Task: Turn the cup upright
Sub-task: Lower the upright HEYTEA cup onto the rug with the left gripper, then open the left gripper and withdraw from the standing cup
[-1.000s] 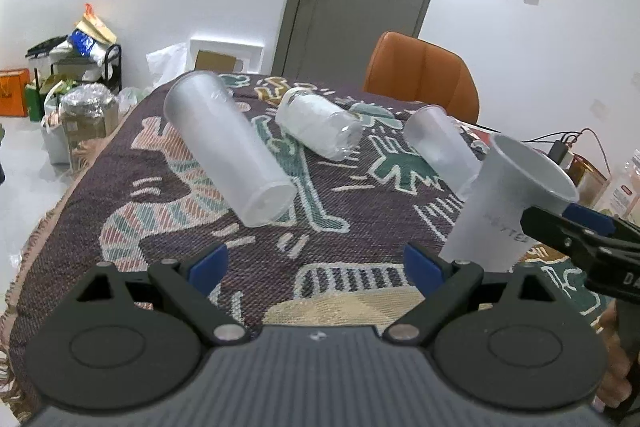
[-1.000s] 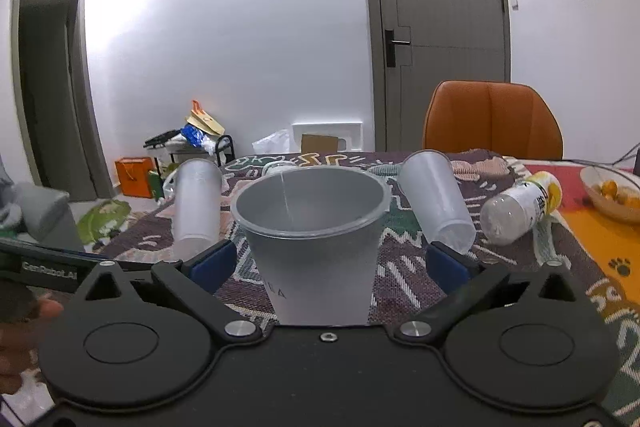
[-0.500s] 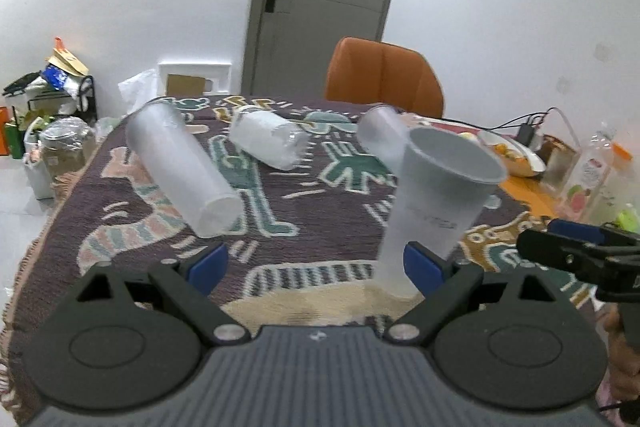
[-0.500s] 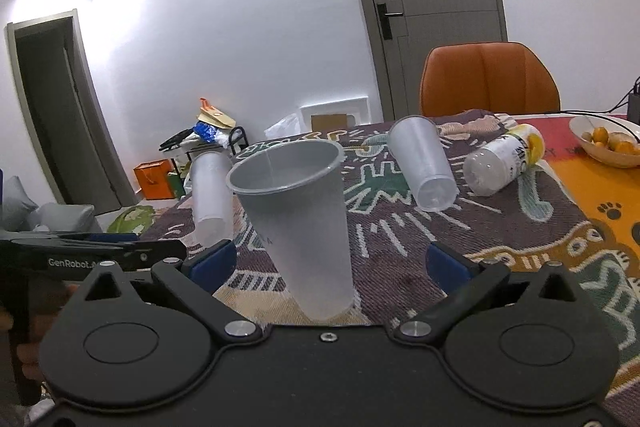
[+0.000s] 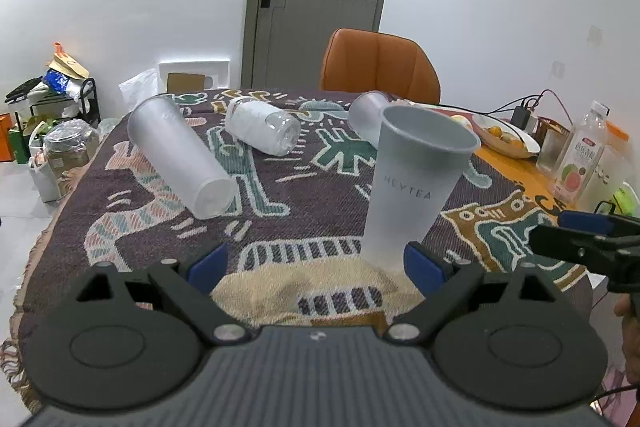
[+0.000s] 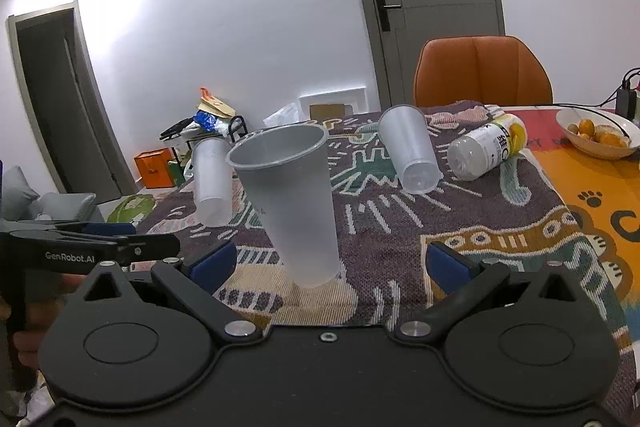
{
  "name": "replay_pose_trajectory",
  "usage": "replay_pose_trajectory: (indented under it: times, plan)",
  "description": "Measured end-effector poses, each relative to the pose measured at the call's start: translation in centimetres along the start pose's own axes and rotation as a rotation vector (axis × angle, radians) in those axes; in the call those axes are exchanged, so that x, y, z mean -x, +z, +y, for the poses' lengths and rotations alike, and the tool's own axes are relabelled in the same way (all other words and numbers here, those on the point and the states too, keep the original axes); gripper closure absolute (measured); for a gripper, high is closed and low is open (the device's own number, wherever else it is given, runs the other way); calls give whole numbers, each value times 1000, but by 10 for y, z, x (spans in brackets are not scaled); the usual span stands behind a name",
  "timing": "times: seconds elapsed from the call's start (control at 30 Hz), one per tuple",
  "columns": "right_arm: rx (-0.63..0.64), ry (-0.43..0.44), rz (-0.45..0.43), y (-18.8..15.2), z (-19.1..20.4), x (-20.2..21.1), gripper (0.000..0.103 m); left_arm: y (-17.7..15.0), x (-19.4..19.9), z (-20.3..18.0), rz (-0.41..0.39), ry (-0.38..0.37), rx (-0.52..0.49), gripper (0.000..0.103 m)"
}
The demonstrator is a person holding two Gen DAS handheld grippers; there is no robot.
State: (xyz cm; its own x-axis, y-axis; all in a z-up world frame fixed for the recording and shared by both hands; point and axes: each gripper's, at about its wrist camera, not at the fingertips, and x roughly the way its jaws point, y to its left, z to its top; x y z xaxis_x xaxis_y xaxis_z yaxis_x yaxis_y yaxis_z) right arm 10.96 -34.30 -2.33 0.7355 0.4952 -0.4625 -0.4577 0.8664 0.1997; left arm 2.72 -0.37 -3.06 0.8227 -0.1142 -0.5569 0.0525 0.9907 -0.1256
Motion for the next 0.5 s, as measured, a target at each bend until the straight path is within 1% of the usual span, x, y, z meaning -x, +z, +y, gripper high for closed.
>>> replay_pose_trajectory:
  times: [0.23,0.5]
  plan:
    - [0,15,20,-8,-2,7,0,-9,7,0,13,13,-3,9]
    - [-15,12,26,-12,-4,8,0,-20,6,-1,38,0,-31,9]
